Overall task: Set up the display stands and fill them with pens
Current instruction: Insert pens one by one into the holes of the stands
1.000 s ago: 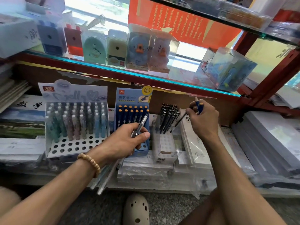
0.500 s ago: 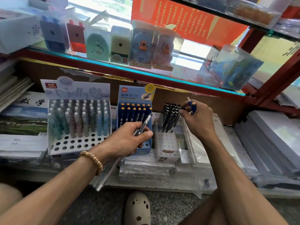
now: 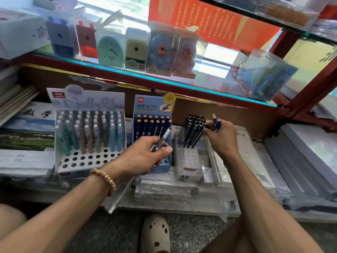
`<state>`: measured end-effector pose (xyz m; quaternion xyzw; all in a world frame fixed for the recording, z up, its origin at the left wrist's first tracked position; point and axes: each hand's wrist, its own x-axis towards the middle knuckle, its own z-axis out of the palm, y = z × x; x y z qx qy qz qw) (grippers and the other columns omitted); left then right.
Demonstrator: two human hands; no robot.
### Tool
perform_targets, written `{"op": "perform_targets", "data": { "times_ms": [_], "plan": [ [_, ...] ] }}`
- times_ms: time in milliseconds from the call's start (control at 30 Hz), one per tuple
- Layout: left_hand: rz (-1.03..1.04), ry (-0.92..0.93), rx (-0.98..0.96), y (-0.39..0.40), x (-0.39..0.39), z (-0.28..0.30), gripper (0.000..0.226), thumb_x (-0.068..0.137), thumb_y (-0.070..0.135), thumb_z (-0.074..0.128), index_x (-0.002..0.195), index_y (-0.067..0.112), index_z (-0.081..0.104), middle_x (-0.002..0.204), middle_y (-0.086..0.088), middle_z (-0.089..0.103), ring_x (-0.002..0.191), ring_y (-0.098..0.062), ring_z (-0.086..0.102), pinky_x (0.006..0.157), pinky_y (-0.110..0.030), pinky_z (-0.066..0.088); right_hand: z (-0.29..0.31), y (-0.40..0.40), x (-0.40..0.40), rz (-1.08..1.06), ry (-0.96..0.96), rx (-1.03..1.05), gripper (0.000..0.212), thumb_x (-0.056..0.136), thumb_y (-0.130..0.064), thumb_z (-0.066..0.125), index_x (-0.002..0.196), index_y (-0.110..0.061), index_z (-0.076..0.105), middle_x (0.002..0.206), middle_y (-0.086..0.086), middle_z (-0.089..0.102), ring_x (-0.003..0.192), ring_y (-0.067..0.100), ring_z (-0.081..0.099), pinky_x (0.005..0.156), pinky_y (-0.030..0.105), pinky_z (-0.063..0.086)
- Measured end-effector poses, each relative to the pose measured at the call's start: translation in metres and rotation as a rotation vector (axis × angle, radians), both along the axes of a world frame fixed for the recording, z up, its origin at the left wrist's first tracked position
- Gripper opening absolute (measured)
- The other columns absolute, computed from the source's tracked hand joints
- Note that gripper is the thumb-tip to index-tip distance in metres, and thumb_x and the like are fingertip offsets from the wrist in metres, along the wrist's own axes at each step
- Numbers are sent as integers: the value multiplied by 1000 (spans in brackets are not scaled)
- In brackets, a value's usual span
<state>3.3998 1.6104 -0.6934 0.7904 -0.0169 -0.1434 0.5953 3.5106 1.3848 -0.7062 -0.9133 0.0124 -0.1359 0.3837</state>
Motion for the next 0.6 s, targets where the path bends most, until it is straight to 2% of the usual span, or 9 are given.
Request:
{"op": "perform_targets", "data": {
  "times_ms": [100,133,200,300,400,433,500,600],
  "plan": [
    [9,4,-8,0,-1,1,18,97,33,55,101,17,63,76,0,53,57,-4,47,50,-17,41,-3,5,-4,-3,-39,-59,11,86,-12,75,95,-12,70,91,-2,68,79,0,58,68,11,43],
    [6,7,-15,0,-1,2,18,97,33,55,101,17,63,76,0,53,57,-5,47,50,-17,41,-5,5,-5,-10,-52,-79,11,86,-12,75,93,-14,68,89,-3,66,76,-3,55,64,9,38],
    [7,8,-15,-1,-1,2,18,97,33,55,101,16,63,77,0,53,59,-5,47,50,-17,41,-7,6,-6,-15,-66,-89,11,86,-11,75,89,-17,66,84,-5,64,73,-3,54,63,11,39],
    [6,-4,10,0,-4,1,19,97,34,55,101,17,62,78,0,53,61,-6,48,53,-18,42,-10,9,-7,-53,-76,-67,6,87,-16,75,92,-13,72,86,-4,66,76,5,59,72,22,47],
    [-9,-75,91,-2,-5,2,17,96,35,56,98,19,63,80,3,56,67,-8,52,63,-24,46,1,19,-18,-100,-206,13,15,91,-28,70,86,-14,71,81,-3,66,71,3,56,65,18,43],
    [-8,-111,140,-2,-4,3,16,96,36,57,97,21,63,80,4,57,69,-8,53,67,-25,46,7,24,-23,-46,-209,56,23,92,-32,68,80,-13,69,73,-3,65,64,3,54,62,18,43],
    [12,-167,228,0,-4,3,16,96,37,57,96,22,62,77,5,57,68,-7,53,67,-26,45,20,42,-36,162,-63,153,42,93,-41,64,73,-4,69,62,3,63,54,10,54,57,23,43],
    [35,-211,314,1,-6,1,12,96,39,59,95,27,61,77,6,60,69,-9,56,64,-27,47,34,65,-54,448,178,203,50,92,-42,65,74,4,68,63,15,66,52,10,55,52,18,42]
  ]
}}
